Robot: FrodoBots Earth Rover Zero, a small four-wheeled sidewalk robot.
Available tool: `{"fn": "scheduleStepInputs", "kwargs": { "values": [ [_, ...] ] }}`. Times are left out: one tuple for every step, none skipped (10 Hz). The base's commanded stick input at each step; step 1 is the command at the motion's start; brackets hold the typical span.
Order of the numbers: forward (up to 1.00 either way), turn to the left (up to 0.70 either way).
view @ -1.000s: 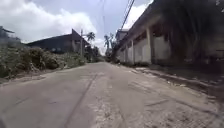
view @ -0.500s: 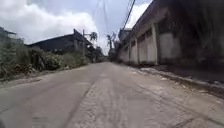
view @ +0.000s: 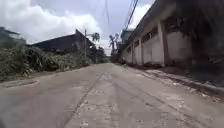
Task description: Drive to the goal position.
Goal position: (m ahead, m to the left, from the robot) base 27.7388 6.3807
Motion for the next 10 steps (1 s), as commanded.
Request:
{"fn": "scheduleStepInputs", "kwargs": {
  "values": [
    [1.00,-0.40],
    [1.00,-0.23],
    [1.00,-0.21],
    [1.00,-0.13],
    [1.00,-0.07],
    [1.00,-0.02],
    [1.00,0.00],
    [1.00,0.25],
    [1.00,0.30],
    [1.00,0.34]
  ]
}}
